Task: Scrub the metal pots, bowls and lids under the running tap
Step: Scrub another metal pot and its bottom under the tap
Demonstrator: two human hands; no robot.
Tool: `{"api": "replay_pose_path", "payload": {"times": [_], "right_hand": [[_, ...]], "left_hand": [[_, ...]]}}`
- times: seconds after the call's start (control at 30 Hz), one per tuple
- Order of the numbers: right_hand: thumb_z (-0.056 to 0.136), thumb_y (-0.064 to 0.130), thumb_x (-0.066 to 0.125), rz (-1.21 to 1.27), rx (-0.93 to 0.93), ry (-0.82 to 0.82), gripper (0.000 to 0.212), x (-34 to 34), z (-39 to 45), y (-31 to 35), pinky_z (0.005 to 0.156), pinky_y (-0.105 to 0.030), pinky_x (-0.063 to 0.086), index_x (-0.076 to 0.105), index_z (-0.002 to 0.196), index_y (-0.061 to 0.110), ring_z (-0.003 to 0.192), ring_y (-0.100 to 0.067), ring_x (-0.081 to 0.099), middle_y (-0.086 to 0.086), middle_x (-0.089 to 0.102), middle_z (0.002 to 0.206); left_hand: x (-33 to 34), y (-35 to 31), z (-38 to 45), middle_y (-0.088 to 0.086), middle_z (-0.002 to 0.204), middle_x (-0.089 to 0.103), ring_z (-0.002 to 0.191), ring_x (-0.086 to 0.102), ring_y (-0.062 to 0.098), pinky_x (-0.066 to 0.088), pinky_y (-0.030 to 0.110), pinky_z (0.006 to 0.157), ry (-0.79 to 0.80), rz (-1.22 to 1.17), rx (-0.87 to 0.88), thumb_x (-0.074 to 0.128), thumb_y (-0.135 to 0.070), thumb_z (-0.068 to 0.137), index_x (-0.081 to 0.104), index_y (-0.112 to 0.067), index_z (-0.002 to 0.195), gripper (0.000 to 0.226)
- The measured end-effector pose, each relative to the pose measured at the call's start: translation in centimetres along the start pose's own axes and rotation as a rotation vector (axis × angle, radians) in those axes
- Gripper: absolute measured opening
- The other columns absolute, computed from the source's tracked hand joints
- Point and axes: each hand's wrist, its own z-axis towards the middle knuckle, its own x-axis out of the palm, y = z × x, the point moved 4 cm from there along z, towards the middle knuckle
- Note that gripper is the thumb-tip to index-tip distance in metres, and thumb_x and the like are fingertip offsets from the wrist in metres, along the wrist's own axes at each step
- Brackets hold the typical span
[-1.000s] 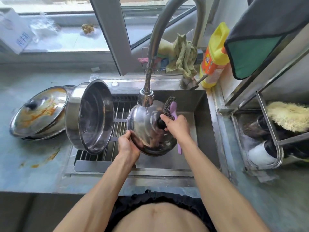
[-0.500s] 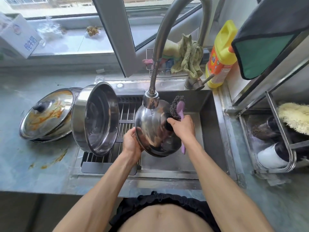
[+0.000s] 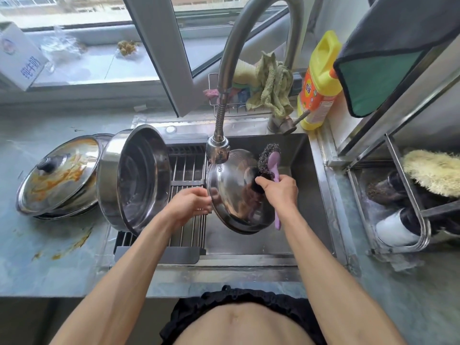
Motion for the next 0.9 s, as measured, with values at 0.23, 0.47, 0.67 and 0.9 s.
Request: {"api": "replay_pose_path", "payload": {"times": [0.23, 0.47, 0.67, 0.9], "right_hand": [[0.071, 0.026, 0.08, -0.048, -0.117, 0.136, 0.023, 0.8, -0.9, 0.8, 0.054, -0.025, 0.041, 0.066, 0.088, 0.019, 0.069, -0.01, 0.059, 0.005, 0.068, 0.081], [0.072, 0.033, 0.083, 0.011, -0.061, 0.1, 0.029, 1.3, -0.7, 0.5, 0.055, -0.026, 0.042, 0.067, 0.083, 0.011, 0.07, -0.015, 0.06, 0.002, 0.067, 0.078], [0.063, 0.025, 0.083, -0.056, -0.106, 0.186, 0.028, 2.2, -1.2, 0.4, 0.063, -0.03, 0.053, 0.068, 0.084, 0.015, 0.08, -0.022, 0.07, -0.005, 0.074, 0.086], [0.069, 0.027, 0.083, -0.014, -0.09, 0.156, 0.025, 2.3, -1.4, 0.7, 0.057, -0.025, 0.046, 0.068, 0.085, 0.016, 0.076, -0.016, 0.065, -0.001, 0.072, 0.085]], "left_hand": [[-1.7, -1.1, 0.4, 0.006, 0.092, 0.075, 0.081, 0.066, 0.017, 0.054, 0.033, 0.079, -0.13, -0.106, 0.07, 0.06, -0.019, 0.097, 0.075, -0.01, 0.104, 0.019], [-2.7, -0.1, 0.5, 0.005, 0.098, 0.078, 0.095, 0.073, 0.019, 0.057, 0.036, 0.086, -0.02, 0.12, 0.009, 0.064, -0.002, 0.095, 0.069, -0.007, 0.089, 0.009], [-2.2, 0.9, 0.5, 0.011, 0.094, 0.072, 0.079, 0.068, 0.021, 0.059, 0.027, 0.067, -0.01, -0.083, -0.113, 0.048, 0.007, 0.086, 0.07, -0.003, 0.109, 0.033], [-2.9, 0.0, 0.9, 0.0, 0.077, 0.071, 0.07, 0.062, 0.013, 0.053, 0.028, 0.068, -0.164, -0.047, 0.011, 0.053, -0.001, 0.1, 0.069, -0.008, 0.087, 0.022]]}}
